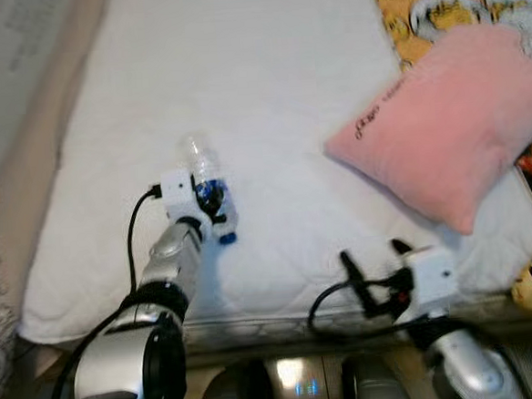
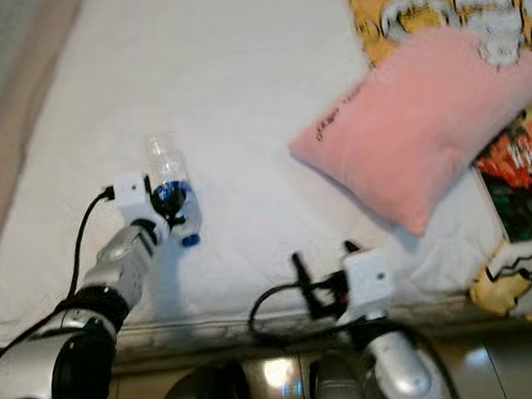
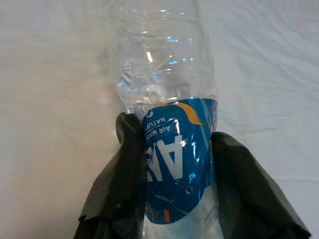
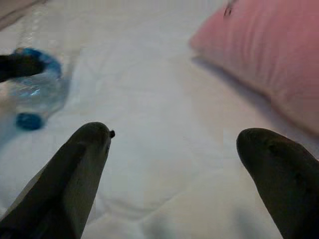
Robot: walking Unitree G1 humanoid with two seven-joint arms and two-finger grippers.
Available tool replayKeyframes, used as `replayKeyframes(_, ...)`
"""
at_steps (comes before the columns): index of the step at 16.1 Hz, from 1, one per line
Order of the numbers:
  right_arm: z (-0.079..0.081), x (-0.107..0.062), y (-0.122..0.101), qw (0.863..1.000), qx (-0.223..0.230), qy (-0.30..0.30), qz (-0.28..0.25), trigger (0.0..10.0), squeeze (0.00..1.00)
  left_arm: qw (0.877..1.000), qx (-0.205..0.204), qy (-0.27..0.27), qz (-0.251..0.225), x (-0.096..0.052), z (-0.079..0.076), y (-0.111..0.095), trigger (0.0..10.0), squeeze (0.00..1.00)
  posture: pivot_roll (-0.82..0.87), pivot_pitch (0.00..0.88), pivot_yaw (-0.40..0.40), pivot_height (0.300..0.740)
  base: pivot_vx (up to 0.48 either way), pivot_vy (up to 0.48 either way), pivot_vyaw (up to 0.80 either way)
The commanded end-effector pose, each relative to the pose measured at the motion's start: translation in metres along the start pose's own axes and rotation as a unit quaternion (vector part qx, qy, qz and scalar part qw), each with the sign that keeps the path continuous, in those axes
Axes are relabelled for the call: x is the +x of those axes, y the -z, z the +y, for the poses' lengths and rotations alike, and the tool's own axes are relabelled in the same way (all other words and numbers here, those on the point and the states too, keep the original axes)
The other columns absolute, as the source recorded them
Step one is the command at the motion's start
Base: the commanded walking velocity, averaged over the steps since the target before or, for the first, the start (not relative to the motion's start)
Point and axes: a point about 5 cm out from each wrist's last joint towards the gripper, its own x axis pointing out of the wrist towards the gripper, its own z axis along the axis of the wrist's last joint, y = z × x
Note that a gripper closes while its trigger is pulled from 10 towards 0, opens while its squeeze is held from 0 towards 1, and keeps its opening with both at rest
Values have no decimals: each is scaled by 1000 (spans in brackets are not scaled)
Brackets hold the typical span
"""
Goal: Clean up the room
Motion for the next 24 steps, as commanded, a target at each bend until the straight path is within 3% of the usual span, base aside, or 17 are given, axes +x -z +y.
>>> replayKeyframes(1, 1, 5, 0, 1000, 8, -7, -10, 10000, 0, 999, 15, -5, -32, -4, 13, -8, 0, 0, -89, 8, 106, 700, 0, 0, 0)
replayKeyframes(3, -3, 19, -3, 1000, -3, -14, -25, 10000, 0, 994, 60, 9, -86, -9, 17, -23, 0, 0, -58, 0, 94, 700, 0, 0, 0)
replayKeyframes(5, -7, 30, -8, 999, -7, -6, -39, 10000, 0, 991, 73, 16, -115, -11, 16, -32, 0, 0, -49, 0, 91, 700, 0, 0, 0)
replayKeyframes(7, -19, 45, -20, 996, -14, 50, -71, 10000, 0, 969, 114, 0, -217, -29, 17, -57, 0, 0, -44, 0, 91, 700, 0, 0, 0)
replayKeyframes(9, -25, 50, -22, 993, -21, 74, -89, 10000, 0, 971, 107, 55, -206, -44, -6, -40, 0, 0, -30, 0, 86, 700, 0, 0, 0)
replayKeyframes(11, -34, 56, -23, 988, -19, 116, -99, 10000, 0, 984, 72, 53, -153, -46, -7, -13, 0, 0, -31, 0, 79, 700, 0, 0, 0)
replayKeyframes(13, -38, 61, -24, 983, -12, 146, -108, 10000, 0, 990, 48, 52, -125, -43, -10, -5, 0, 0, -31, 0, 75, 700, 0, 0, 0)
replayKeyframes(14, -39, 63, -17, 982, -13, 156, -102, 10000, 0, 990, 65, 49, -114, -41, -12, -8, 10000, 0, -39, 0, 75, 700, 0, 0, 0)
replayKeyframes(17, -40, 64, -8, 985, -35, 144, -84, 10000, 0, 989, 73, 63, -115, -37, -22, -12, 10000, 0, -44, 0, 65, 700, 0, 0, 0)
replayKeyframes(20, -39, 78, -9, 987, -32, 129, -85, 10000, 0, 987, 78, 61, -125, -28, -29, -24, 10000, 0, -29, 0, 60, 700, -285, 0, 0)
replayKeyframes(24, -39, 76, -1, 990, -36, 116, -70, 10000, 0, 988, 86, 61, -113, -30, -30, -17, 10000, 0, -31, 0, 48, 700, -391, 0, 0)
